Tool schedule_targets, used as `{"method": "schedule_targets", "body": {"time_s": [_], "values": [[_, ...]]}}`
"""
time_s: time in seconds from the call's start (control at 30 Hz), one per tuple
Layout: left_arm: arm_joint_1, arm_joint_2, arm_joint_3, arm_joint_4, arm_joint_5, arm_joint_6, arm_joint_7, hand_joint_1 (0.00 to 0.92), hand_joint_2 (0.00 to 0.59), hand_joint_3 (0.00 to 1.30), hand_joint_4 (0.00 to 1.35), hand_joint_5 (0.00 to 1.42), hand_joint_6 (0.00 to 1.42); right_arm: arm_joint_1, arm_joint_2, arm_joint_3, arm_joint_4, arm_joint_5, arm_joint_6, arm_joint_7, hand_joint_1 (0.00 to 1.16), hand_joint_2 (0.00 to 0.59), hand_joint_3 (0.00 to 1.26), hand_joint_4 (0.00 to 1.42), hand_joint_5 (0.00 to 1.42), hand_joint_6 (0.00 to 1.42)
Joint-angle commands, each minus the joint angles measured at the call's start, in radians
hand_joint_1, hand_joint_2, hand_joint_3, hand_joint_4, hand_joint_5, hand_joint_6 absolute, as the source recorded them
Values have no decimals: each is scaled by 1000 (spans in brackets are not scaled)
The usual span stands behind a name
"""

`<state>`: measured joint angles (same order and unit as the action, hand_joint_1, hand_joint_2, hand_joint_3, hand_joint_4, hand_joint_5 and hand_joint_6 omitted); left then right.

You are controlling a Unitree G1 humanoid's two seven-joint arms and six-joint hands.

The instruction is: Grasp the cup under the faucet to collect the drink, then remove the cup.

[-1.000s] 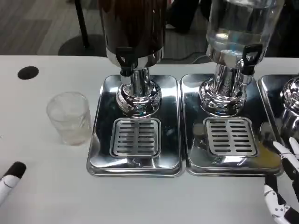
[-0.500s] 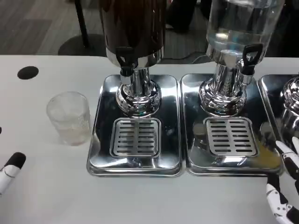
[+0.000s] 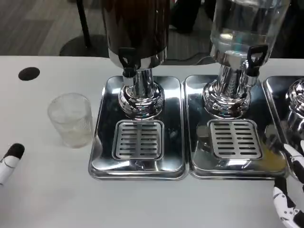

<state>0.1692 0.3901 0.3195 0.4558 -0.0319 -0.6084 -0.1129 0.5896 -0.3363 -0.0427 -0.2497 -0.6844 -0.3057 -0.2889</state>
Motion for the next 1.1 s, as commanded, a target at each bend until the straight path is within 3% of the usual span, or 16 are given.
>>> {"method": "schedule_targets", "body": {"time_s": [0.03, 0.13, 0.3, 0.43, 0.83, 1.1], "values": [[-51, 0, -13, 52, 30, 19, 32, 277, 95, 0, 0, 2, 14, 4, 4, -13, -9, 9, -7, -8, 373, 550, 161, 21, 0, 0], [-86, 2, -26, 94, 49, 23, 48, 307, 99, 0, 0, 12, 24, 9, 9, -16, -15, 12, -8, -8, 373, 550, 161, 21, 0, 0], [-133, 7, -53, 143, 84, 28, 72, 468, 120, 0, 0, 12, 33, 12, 15, -22, -17, 17, -9, -6, 373, 550, 161, 21, 0, 0], [-153, 14, -70, 160, 111, 27, 90, 534, 113, 0, 0, 12, 37, 10, 17, -23, -16, 21, -9, -5, 373, 550, 161, 21, 0, 0], [-245, 31, -97, 231, 146, 63, 120, 544, 101, 0, 0, 12, 38, 5, 17, -27, -31, 33, -4, 6, 373, 550, 161, 21, 0, 0], [-293, 36, -146, 283, 194, 90, 147, 538, 99, 0, 0, 12, 49, 13, 20, -33, -44, 47, -7, 9, 374, 550, 161, 25, 0, 0]]}}
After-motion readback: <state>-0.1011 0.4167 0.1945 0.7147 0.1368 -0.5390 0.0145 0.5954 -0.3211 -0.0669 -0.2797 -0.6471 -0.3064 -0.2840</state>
